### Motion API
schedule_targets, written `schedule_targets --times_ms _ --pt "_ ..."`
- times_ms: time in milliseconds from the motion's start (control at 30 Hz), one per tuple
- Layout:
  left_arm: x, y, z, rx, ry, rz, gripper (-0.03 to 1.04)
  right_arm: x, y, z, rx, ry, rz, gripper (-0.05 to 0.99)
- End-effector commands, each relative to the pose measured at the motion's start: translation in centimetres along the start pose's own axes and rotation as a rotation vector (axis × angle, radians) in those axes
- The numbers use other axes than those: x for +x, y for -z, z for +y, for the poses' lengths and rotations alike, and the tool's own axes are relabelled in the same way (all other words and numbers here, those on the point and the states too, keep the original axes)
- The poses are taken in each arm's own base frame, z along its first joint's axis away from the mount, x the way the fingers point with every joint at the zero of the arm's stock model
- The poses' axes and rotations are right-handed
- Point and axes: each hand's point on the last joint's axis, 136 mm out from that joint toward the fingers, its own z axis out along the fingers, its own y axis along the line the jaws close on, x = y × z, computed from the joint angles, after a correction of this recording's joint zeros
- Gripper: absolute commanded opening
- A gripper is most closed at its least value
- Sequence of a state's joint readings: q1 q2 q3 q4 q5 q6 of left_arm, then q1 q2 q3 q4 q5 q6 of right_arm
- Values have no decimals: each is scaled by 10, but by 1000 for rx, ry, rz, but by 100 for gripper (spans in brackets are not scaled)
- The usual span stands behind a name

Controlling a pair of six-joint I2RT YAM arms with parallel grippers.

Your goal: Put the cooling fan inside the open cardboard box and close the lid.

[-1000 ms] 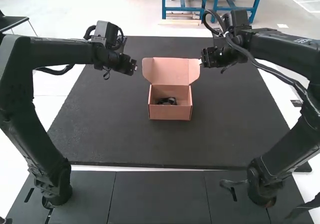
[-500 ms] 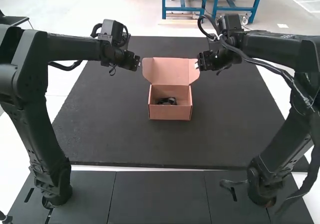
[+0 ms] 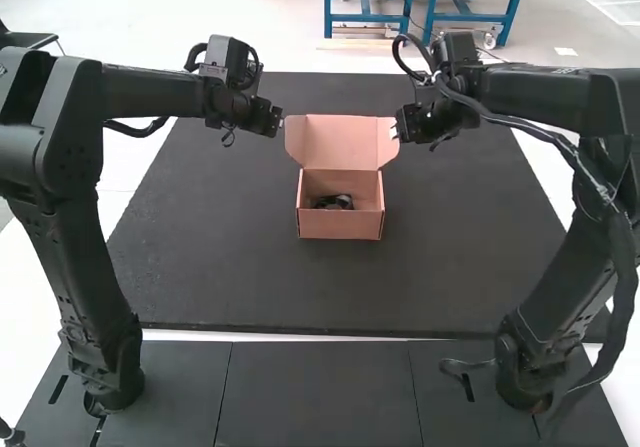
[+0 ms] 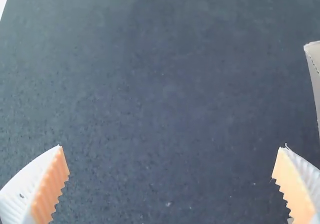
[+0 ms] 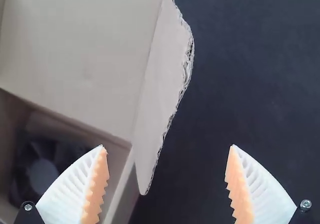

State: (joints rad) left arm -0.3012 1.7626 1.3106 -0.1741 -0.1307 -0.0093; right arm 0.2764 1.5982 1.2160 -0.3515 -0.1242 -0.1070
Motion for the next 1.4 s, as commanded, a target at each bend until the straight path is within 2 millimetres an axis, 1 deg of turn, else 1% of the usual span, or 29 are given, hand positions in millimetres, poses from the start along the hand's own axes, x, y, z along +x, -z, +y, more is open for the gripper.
schedule_targets --times_ms 0,233,533,567,600,700,833,1033,1100,1333,1367 --pt "-14 0 -1 5 15 -31 96 -18 5 -2 -10 -21 -46 53" --pt "-14 -2 -2 6 15 -33 96 -21 -3 -3 -15 -23 -45 53" --pt "-12 -5 -4 16 12 -28 96 -31 -14 0 -22 -17 -53 53" --pt "-13 -5 -4 17 14 -29 96 -32 -15 -1 -22 -17 -55 48" --pt "-14 -5 -4 20 12 -29 96 -34 -15 -1 -22 -20 -56 46" --pt "-15 -6 -6 26 13 -31 96 -38 -16 1 -33 -23 -62 40" --pt "-17 -6 -10 37 10 -36 96 -38 -17 3 -44 -24 -62 31" --pt "-17 -6 -11 38 12 -36 96 -38 -17 4 -48 -24 -61 26" --pt "-17 -6 -12 41 10 -35 96 -38 -17 4 -49 -24 -61 23" --pt "-18 -5 -18 52 12 -34 96 -38 -16 7 -64 -22 -59 17" --pt "-18 -5 -19 54 15 -34 96 -38 -16 7 -67 -22 -59 14"
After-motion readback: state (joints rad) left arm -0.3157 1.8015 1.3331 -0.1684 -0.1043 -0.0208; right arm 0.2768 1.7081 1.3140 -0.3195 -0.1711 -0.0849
